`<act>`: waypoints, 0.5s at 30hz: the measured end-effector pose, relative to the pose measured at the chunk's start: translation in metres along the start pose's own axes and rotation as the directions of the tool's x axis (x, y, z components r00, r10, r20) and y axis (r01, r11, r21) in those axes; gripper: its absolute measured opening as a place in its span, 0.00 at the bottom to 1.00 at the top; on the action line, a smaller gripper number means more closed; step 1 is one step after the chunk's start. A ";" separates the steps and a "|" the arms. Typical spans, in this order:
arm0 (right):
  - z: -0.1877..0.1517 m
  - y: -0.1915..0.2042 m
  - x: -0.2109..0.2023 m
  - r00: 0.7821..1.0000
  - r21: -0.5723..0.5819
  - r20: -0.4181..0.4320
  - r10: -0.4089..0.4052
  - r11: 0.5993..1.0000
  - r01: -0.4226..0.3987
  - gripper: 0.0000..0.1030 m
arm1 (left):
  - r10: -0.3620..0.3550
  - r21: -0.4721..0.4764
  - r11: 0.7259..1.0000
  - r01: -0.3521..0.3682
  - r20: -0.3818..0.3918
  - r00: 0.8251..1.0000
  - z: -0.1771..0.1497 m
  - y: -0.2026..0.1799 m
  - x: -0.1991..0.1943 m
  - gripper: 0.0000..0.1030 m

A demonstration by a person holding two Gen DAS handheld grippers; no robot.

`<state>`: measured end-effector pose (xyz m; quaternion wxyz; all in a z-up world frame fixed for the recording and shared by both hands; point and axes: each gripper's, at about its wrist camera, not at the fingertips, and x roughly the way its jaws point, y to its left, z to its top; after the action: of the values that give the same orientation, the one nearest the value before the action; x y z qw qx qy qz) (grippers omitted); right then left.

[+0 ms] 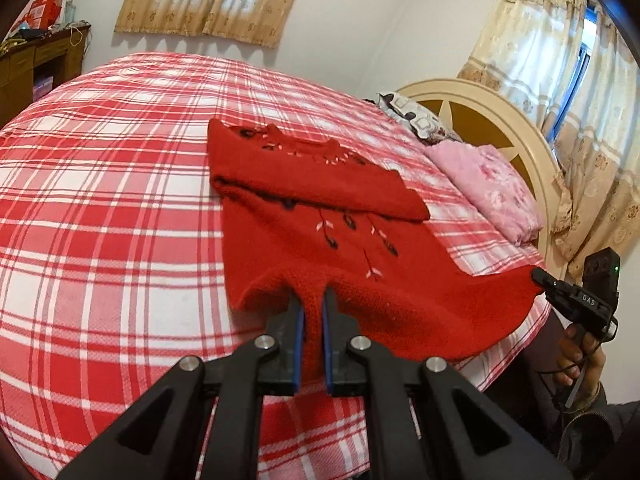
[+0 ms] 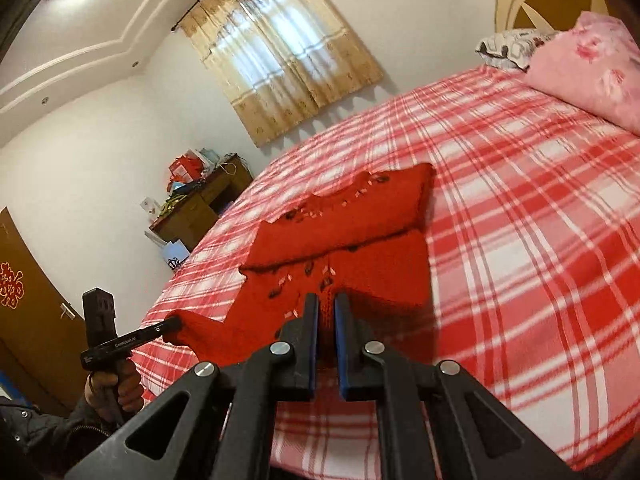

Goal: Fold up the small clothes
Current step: 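Lift the hem with both tools and fold it over toward the collar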

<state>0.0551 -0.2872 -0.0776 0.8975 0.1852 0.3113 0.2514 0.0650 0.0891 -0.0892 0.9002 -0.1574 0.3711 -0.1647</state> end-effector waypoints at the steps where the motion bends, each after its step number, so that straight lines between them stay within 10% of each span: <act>1: 0.005 0.002 0.002 1.000 -0.005 0.005 0.003 1.000 -0.003 0.07 | 0.002 -0.003 1.000 -0.002 0.004 1.000 0.003 0.001 0.000 0.08; 15: 0.069 0.019 0.017 0.997 -0.061 0.083 0.004 0.998 0.001 0.07 | -0.008 -0.039 0.999 0.011 0.062 0.998 0.051 0.012 0.002 0.08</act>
<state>0.1048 -0.2745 -0.0253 0.9147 0.1683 0.2658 0.2536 0.1053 0.1074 -0.0609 0.9072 -0.1819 0.3454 -0.1568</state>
